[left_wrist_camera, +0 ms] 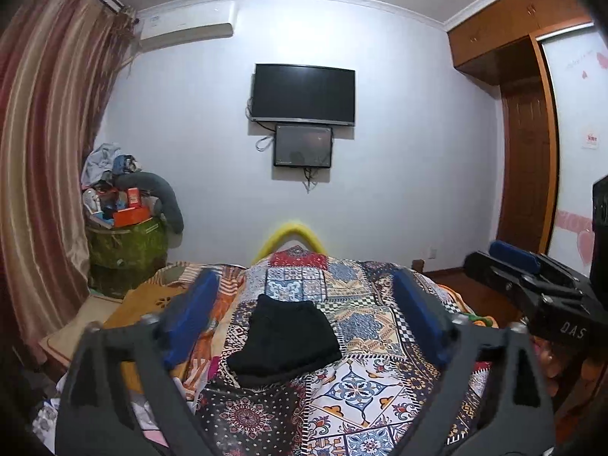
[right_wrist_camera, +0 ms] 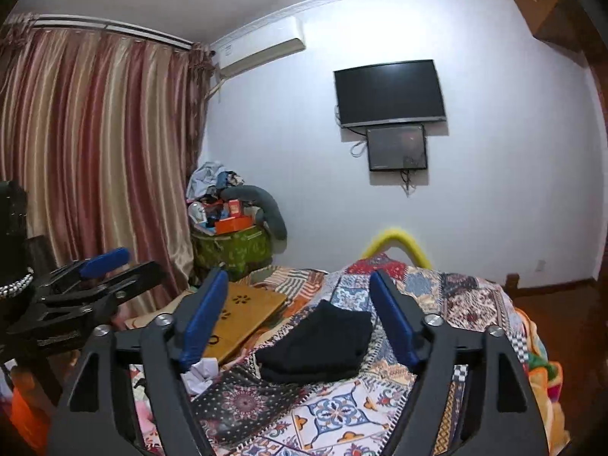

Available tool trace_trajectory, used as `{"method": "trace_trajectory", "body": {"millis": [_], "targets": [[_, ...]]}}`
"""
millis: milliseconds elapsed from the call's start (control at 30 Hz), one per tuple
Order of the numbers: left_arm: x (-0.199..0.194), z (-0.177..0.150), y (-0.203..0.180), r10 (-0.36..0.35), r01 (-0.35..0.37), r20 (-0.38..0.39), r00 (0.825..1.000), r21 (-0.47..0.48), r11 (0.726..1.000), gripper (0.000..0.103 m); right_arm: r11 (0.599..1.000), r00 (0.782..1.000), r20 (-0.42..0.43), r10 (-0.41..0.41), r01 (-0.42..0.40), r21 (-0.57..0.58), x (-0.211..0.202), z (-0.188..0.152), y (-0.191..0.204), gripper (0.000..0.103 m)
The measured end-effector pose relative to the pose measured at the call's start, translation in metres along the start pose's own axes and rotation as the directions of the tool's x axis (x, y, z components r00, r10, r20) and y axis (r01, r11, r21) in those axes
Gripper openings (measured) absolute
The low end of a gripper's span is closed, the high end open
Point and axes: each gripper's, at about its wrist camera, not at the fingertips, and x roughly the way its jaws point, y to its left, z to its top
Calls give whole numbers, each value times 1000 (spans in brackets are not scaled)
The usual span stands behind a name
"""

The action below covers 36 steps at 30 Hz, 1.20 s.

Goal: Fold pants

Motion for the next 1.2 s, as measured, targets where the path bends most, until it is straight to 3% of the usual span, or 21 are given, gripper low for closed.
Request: {"method": "trace_trajectory", "body": {"millis": [100, 167, 1200], "targets": [[-2, -3, -1, 23, -24, 11, 1000, 14, 1000, 102, 1000, 1000, 3, -19, 19, 4, -4, -2, -1, 98], [-3, -5, 1, 25, -25, 7, 1000, 15, 1000, 103, 1000, 1000, 9, -29, 29, -1, -6, -3, 0, 102], [12, -28, 6, 32, -33, -53, 998, -9, 999, 103, 999, 997, -58, -53, 53, -3, -11, -20, -7, 102]]}}
